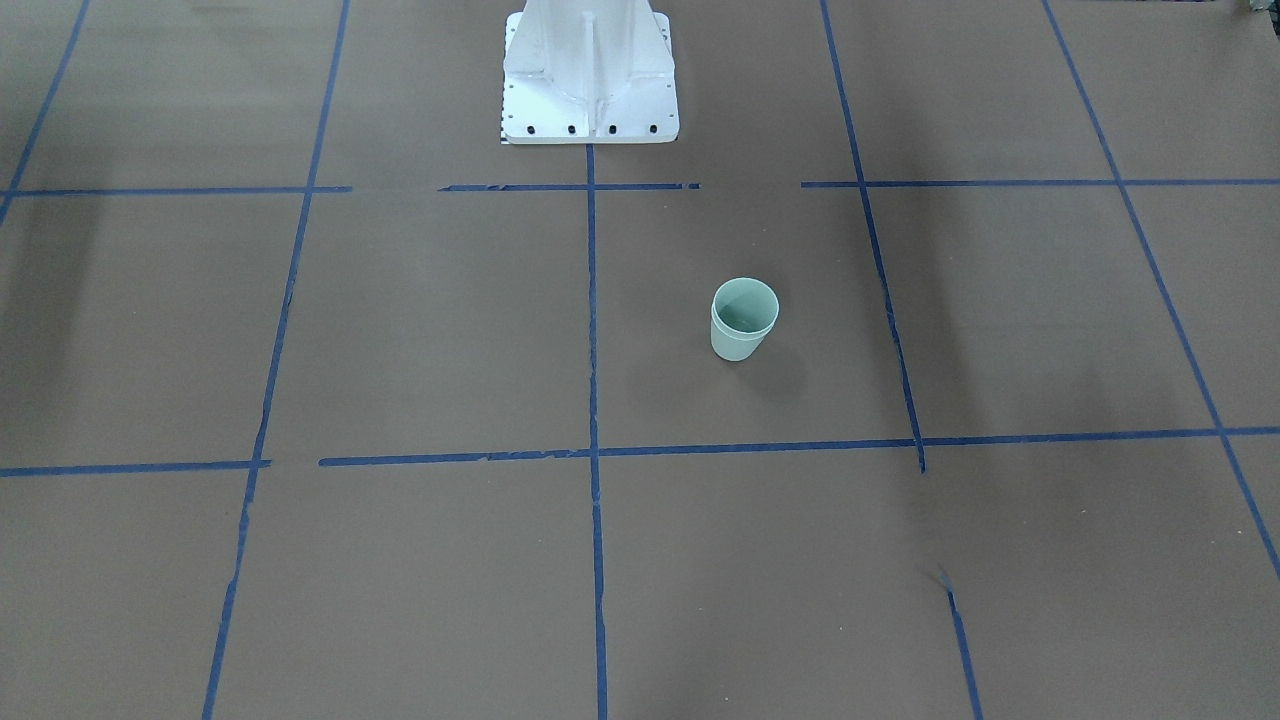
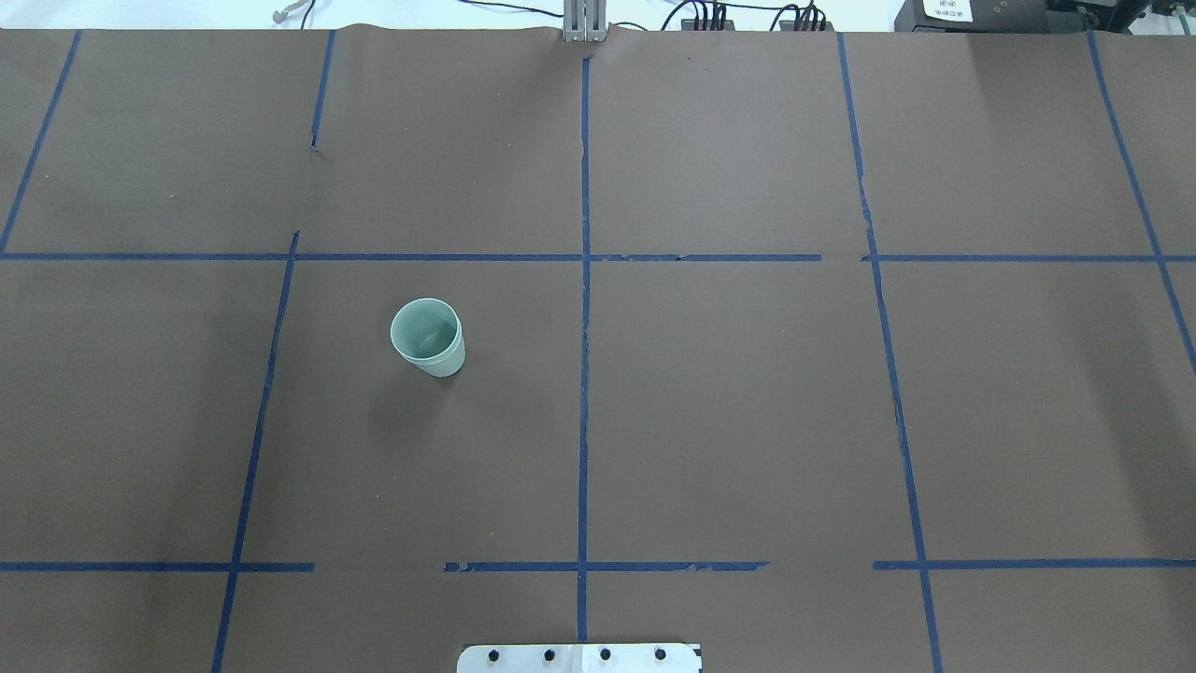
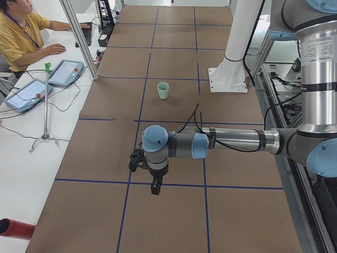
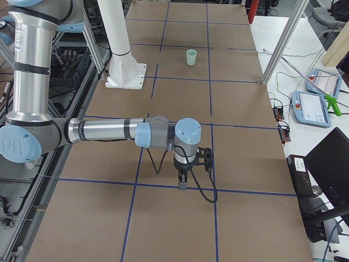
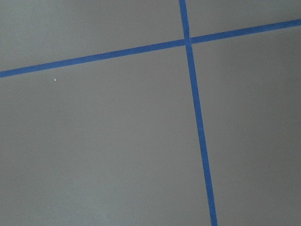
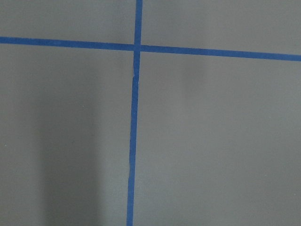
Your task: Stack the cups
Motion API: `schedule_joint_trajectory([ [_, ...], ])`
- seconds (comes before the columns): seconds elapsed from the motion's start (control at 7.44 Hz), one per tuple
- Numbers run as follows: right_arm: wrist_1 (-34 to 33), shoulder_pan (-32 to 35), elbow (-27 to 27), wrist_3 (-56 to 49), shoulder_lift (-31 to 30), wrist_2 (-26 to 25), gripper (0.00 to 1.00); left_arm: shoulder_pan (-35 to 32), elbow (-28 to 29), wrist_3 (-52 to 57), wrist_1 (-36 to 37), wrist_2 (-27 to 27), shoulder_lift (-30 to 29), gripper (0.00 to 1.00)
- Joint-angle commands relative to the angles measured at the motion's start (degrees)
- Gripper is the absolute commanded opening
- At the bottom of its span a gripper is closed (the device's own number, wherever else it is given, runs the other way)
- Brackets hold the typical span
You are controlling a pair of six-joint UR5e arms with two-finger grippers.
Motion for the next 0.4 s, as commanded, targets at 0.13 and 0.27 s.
schedule_joint_trajectory([
  [0.13,0.00,-0.09,0.00,0.00,0.00,0.00,1.00,0.00,0.01,0.05,-0.03,0.02,0.02,1.00],
  [0.27,0.00,0.00,0.00,0.00,0.00,0.00,1.00,0.00,0.01,0.14,-0.03,-0.07,0.02,1.00],
])
